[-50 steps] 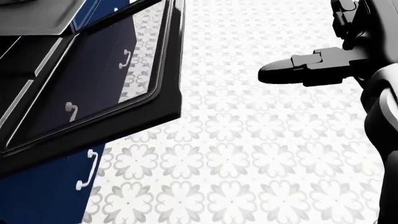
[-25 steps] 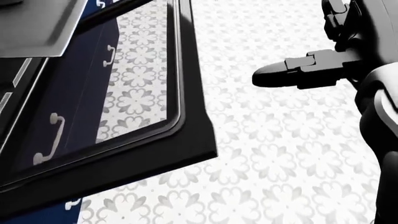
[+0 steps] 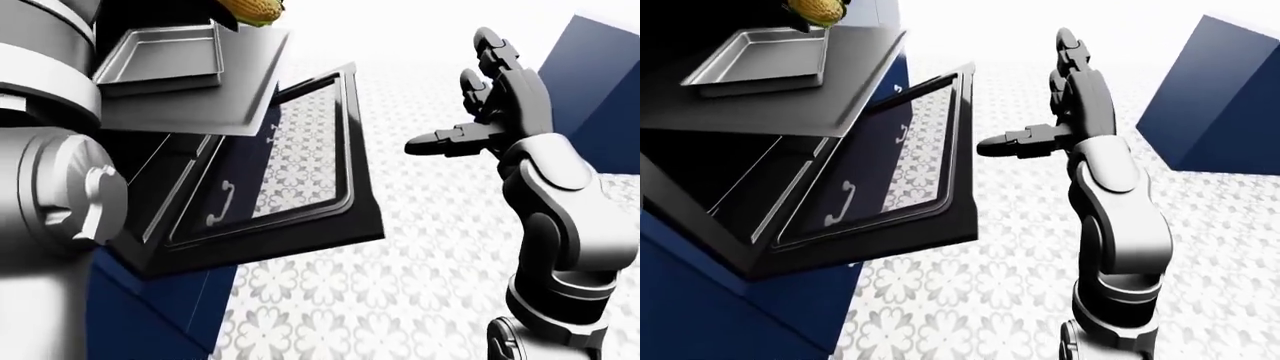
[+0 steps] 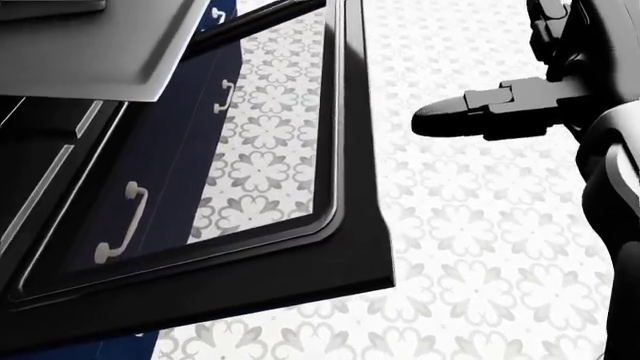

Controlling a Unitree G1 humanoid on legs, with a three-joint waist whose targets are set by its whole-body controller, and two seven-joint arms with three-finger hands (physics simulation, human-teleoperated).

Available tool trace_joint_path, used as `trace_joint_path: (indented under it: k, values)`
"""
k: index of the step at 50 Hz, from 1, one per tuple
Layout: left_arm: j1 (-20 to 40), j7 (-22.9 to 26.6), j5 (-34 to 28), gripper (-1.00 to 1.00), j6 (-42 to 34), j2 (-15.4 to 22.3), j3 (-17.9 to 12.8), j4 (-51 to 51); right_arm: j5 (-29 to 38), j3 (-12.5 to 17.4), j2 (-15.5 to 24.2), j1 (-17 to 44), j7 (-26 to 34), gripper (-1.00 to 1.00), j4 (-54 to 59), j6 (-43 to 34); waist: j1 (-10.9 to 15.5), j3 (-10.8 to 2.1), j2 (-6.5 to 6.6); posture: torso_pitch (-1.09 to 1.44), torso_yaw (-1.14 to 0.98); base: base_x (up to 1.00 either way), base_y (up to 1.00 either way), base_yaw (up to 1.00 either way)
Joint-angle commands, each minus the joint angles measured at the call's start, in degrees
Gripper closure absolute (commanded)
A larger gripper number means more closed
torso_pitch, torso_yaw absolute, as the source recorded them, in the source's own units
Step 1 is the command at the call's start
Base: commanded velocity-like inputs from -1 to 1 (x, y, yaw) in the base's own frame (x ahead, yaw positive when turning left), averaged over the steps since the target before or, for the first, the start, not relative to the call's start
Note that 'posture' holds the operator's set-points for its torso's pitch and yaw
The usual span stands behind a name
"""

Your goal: Place the corn on the top rack of the oven.

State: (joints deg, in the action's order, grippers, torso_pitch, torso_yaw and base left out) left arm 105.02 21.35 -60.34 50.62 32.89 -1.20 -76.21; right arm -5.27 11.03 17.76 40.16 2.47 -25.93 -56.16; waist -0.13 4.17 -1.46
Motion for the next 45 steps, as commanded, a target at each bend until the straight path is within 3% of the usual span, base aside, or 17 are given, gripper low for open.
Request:
trace_joint_path:
  k: [1, 9, 11, 14, 21, 23, 24, 25, 26, 28, 32, 34, 35, 37, 40, 41, 45]
  values:
    - [2.63, -2.12, -0.31, 0.67, -1.01, 0.84, -0.39, 1.62, 0.17, 0.53, 0.4, 1.83, -0.4, -1.0, -1.36, 1.41, -0.12, -2.27, -0.01, 0.0, 0.0, 0.0, 0.0, 0.0]
    - [3.17, -2.09, -0.99, 0.65, -1.34, 1.09, -0.69, 1.46, -1.51, 1.95, 0.28, 2.49, -1.29, -1.0, -2.75, 1.36, -0.16, -3.28, 1.89, 0.0, 0.0, 0.02, 0.0, 0.0]
    - [3.55, -1.58, -0.85, 0.65, -1.44, 1.04, -0.88, 1.45, -1.89, 1.66, 0.54, 2.37, -1.29, -1.0, -2.72, 1.63, -0.43, -1.76, 3.21, 0.0, 0.0, 0.41, -0.16, 0.0]
    - [4.09, -1.16, -0.79, 0.66, -1.52, 1.11, -1.02, 1.42, -2.4, 1.49, 0.7, 2.43, -1.36, -1.0, -2.42, 1.98, -0.42, -1.93, 4.19, 0.0, 0.0, 0.62, -0.21, 0.0]
    - [3.99, -1.09, -0.86, 0.66, -1.46, 1.1, -1.01, 1.44, -2.85, 1.32, 0.96, 2.1, -1.6, -1.0, -2.15, 2.4, 1.8, -2.44, 0.62, 0.0, 0.0, 0.72, -0.22, 0.0]
    - [3.76, -1.1, -0.83, 0.66, -1.45, 1.07, -1.04, 1.44, -2.91, 1.2, 1.05, 2.06, -1.68, -1.0, -2.23, 2.27, 2.18, -2.97, -2.21, 0.0, 0.0, 0.71, -0.22, 0.0]
    - [3.73, -1.04, -0.81, 0.66, -1.46, 1.05, -1.06, 1.45, -2.92, 1.19, 1.07, 2.01, -1.74, -1.0, -2.26, 2.26, 1.96, -3.59, -5.08, 0.0, 0.0, 0.73, -0.23, 0.0]
    - [3.64, -1.11, -0.83, 0.66, -1.45, 1.02, -1.04, 1.48, -2.89, 1.23, 1.11, 1.99, -1.87, -1.0, -2.23, 2.11, 1.8, -1.69, -2.48, 0.0, 0.0, 0.73, -0.13, 0.0]
    - [3.54, -1.08, -0.77, 0.66, -1.46, 0.96, -1.07, 1.49, -2.83, 1.17, 1.22, 1.94, -1.93, -1.0, -2.08, 1.86, 2.76, 0.07, -3.65, 0.0, 0.0, 0.35, 0.0, 0.0]
    - [3.52, -1.09, -0.69, 0.65, -1.5, 0.87, -1.1, 1.5, -2.75, 1.05, 1.2, 2.03, -2.04, -1.0, -1.83, 1.67, 2.35, -1.33, -4.99, 0.0, 0.0, 0.0, 0.0, 0.0]
    - [3.46, -1.15, -0.66, 0.67, -1.5, 0.75, -1.05, 1.53, -2.89, 1.11, 1.33, 2.16, -1.98, -1.0, -2.08, 1.14, 2.04, -0.03, -2.9, 0.0, 0.0, 0.0, 0.0, 0.0]
    - [3.47, -1.23, -0.64, 0.67, -1.52, 0.65, -1.04, 1.5, -2.99, 1.35, 1.42, 2.36, -1.91, -1.0, -2.09, 1.57, 3.17, -2.65, -3.38, 0.0, 0.0, -0.71, 0.69, 0.0]
    - [3.47, -1.28, -0.65, 0.68, -1.52, 0.64, -1.03, 1.5, -3.06, 1.32, 1.49, 2.41, -1.85, -1.0, -2.13, 1.51, 3.08, -2.11, -2.88, 0.0, 0.0, -0.66, 0.38, 0.0]
    - [3.44, -1.42, -0.67, 0.67, -1.46, 0.57, -0.99, 1.48, -3.08, 1.44, 1.47, 2.42, -2.03, -1.0, -1.89, 1.79, 2.21, -1.0, -0.66, 0.0, 0.0, 0.0, 0.0, 0.0]
    - [3.45, -1.39, -0.66, 0.67, -1.35, 0.43, -0.96, 1.48, -3.11, 1.37, 1.59, 2.24, -2.01, -1.0, -1.72, 1.89, 1.94, -3.03, 3.04, 0.0, 0.0, 0.0, 0.0, 0.0]
    - [3.47, -1.38, -0.67, 0.67, -1.34, 0.45, -0.95, 1.49, -3.13, 1.45, 1.59, 2.28, -2.06, -1.0, -1.71, 1.93, 1.28, -2.61, 1.23, 0.0, 0.0, 0.0, 0.0, 0.0]
    - [3.62, -1.21, -0.66, 0.67, -1.4, 0.68, -0.98, 1.48, -3.44, 1.49, 1.58, 2.24, -2.04, -1.0, -2.02, 1.88, 0.89, -1.75, 3.08, 0.0, 0.0, 0.0, 0.0, 0.0]
